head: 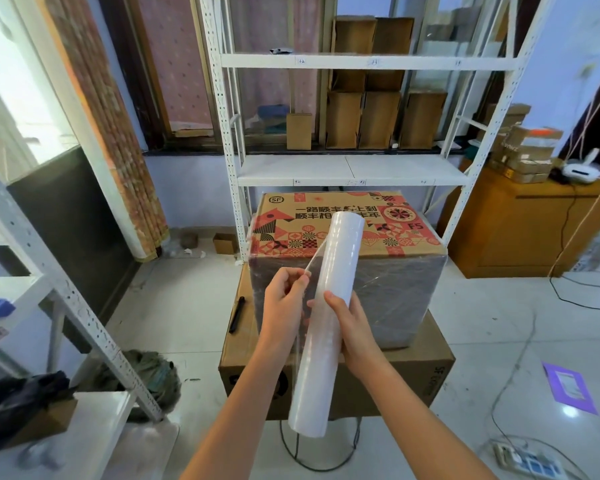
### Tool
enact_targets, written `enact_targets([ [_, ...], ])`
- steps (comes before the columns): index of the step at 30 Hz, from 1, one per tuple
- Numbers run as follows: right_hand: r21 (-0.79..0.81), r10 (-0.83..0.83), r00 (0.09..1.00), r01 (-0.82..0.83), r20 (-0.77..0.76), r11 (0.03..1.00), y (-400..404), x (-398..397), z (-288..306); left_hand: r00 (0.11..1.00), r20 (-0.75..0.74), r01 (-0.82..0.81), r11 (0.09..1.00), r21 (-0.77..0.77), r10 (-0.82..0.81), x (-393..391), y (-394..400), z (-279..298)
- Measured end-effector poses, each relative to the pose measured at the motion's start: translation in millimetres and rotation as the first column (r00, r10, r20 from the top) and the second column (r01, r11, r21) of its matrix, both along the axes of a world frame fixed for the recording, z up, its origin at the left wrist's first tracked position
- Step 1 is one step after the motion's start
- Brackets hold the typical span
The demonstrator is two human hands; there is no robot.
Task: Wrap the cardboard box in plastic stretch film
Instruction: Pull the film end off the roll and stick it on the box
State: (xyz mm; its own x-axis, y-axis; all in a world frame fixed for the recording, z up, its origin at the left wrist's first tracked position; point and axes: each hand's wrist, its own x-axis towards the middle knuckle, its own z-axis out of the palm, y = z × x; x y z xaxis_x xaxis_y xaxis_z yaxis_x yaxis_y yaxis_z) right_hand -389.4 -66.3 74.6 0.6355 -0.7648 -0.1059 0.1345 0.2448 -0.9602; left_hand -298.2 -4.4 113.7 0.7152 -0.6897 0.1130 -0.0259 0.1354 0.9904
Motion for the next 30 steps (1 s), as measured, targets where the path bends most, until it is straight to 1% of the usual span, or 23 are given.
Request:
enact_targets([
  [3,-0.055,-0.036,0.998,0.033,-0.052,0.998,2.3,1.6,0.9,0.999,0.013,0.048,0.994,0.102,-0.050,10.5,-4.7,3.6],
  [5,-0.073,-0.032,0.998,0.028,-0.056,0.997,4.6,1.7,-0.7,0.997,0.039,0.062,0.991,0.117,-0.067,15.2,-10.4,9.4],
  [10,-0.130,-0.012,0.996,0.000,-0.091,0.991,10.9,0.8,-5.4,0.976,0.212,0.026,0.989,0.144,-0.056,24.0,-20.6,16.1],
  [11,-0.124,-0.004,0.996,-0.007,-0.088,0.992,11.1,0.8,-5.4,0.972,0.228,0.033,0.990,0.135,-0.064,24.9,-21.0,16.0],
  [13,-0.051,0.018,0.999,-0.020,-0.040,0.998,10.8,0.8,-4.0,0.968,0.243,0.039,0.993,0.114,-0.066,25.4,-20.9,15.1],
  [17,0.049,0.017,1.000,-0.017,-0.007,0.999,7.7,-0.4,-3.5,0.984,0.179,-0.001,0.998,0.057,-0.009,26.1,-17.7,14.1],
  [20,0.069,0.014,1.000,-0.014,-0.011,0.998,4.8,-1.6,-6.4,0.988,0.154,0.018,0.999,0.044,-0.024,25.4,-15.3,14.3],
  [25,0.006,0.008,1.000,-0.008,0.005,1.000,2.9,-1.6,-5.7,0.997,0.075,0.006,1.000,-0.021,-0.005,23.4,-10.7,13.7],
  [28,-0.063,0.012,1.000,-0.013,-0.024,0.998,3.6,2.2,-2.7,0.999,0.038,-0.001,0.998,-0.055,0.003,22.1,-7.7,14.1],
  [30,-0.073,0.006,1.000,-0.008,-0.023,0.997,5.3,4.4,-0.9,0.999,0.030,-0.012,0.995,-0.094,0.015,20.9,-5.2,15.2],
])
